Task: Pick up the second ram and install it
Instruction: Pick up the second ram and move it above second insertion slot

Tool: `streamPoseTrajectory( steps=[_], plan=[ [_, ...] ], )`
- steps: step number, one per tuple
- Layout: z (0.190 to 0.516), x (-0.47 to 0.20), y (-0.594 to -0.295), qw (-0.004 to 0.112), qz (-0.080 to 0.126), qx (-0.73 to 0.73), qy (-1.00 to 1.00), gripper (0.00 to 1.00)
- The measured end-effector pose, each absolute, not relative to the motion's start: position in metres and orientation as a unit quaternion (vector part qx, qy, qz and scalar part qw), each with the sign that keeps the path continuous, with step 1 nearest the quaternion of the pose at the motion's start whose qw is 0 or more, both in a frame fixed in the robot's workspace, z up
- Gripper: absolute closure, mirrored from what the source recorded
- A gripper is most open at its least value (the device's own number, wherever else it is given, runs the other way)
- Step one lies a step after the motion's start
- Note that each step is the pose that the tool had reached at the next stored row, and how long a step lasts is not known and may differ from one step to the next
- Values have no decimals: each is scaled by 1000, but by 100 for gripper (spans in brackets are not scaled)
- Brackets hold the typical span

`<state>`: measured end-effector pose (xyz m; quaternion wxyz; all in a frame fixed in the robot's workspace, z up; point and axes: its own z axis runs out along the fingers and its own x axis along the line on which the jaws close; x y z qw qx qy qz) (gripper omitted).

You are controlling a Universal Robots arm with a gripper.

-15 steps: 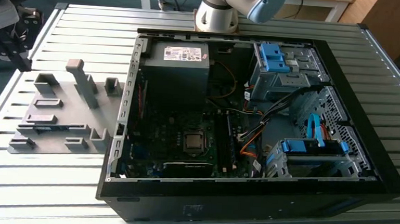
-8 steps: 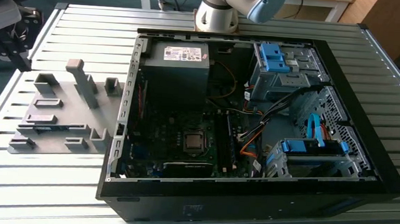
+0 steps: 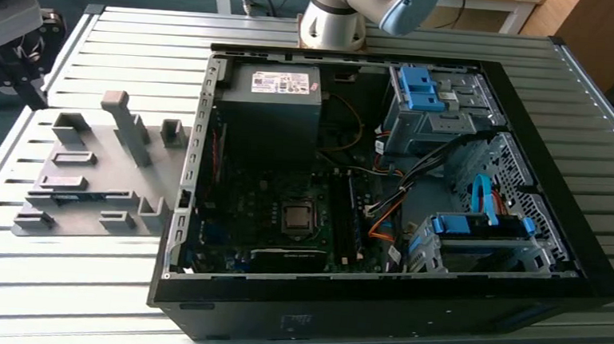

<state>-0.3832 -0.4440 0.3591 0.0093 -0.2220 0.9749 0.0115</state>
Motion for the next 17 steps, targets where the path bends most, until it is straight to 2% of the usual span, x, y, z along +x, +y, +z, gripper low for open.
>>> streamPoseTrajectory(
  steps=[17],
  plan=[
    [359, -383, -445, 8, 12, -305, 952, 89]
  ],
)
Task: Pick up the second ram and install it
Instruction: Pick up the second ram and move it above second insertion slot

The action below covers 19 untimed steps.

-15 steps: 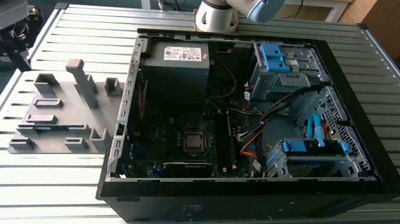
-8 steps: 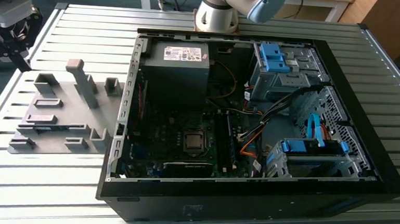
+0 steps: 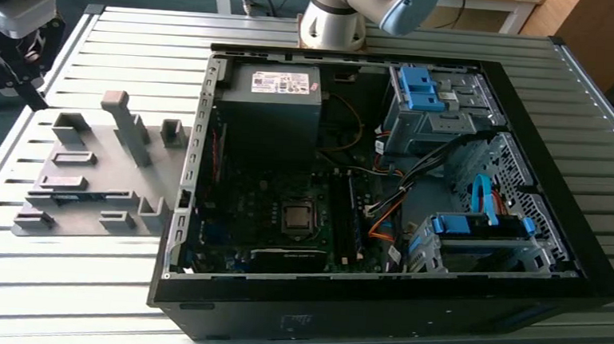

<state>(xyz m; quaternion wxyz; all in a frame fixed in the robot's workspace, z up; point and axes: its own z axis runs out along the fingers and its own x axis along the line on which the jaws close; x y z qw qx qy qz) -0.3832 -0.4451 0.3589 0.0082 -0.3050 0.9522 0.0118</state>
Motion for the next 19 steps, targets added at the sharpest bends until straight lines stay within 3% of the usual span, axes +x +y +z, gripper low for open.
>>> streamPoseTrajectory(
  steps=[19],
  plan=[
    [358, -383, -446, 7, 13, -402, 916, 89]
  ],
)
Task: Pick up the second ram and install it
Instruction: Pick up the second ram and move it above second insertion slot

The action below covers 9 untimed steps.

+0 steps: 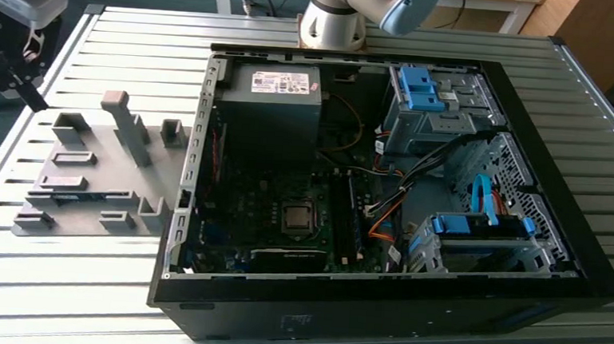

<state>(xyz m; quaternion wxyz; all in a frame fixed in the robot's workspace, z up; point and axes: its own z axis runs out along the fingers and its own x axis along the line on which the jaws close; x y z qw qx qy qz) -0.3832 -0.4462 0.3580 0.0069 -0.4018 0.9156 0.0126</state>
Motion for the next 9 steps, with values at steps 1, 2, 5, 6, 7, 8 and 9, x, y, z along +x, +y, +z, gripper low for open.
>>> streamPoseTrajectory(
  steps=[1, 2, 5, 6, 7, 8, 9],
  plan=[
    [358, -383, -446, 7, 13, -407, 913, 89],
    [358, -383, -446, 7, 13, -413, 911, 89],
    [357, -383, -446, 6, 13, -430, 902, 89],
    [357, -383, -446, 6, 13, -436, 900, 89],
    [357, -383, -446, 6, 13, -441, 897, 89],
    [357, -383, -446, 6, 13, -447, 895, 89],
    [357, -383, -446, 6, 13, -452, 892, 89]
  ],
)
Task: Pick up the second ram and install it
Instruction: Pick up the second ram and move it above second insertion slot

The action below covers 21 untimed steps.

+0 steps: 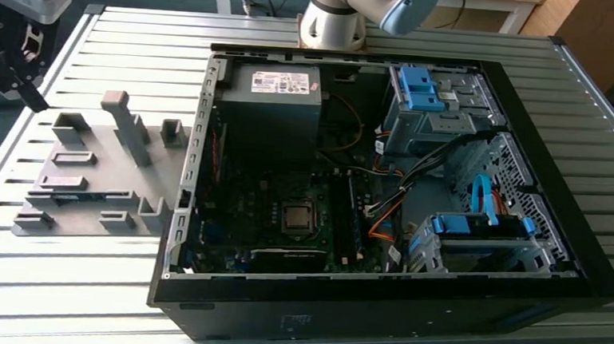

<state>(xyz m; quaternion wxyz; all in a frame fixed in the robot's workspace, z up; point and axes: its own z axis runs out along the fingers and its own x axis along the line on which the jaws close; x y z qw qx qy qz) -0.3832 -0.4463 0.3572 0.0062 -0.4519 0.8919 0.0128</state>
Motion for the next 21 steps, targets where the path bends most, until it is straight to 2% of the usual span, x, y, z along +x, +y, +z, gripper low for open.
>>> streamPoseTrajectory(
  steps=[21],
  plan=[
    [356, -383, -447, 4, 14, -572, 820, 89]
  ],
)
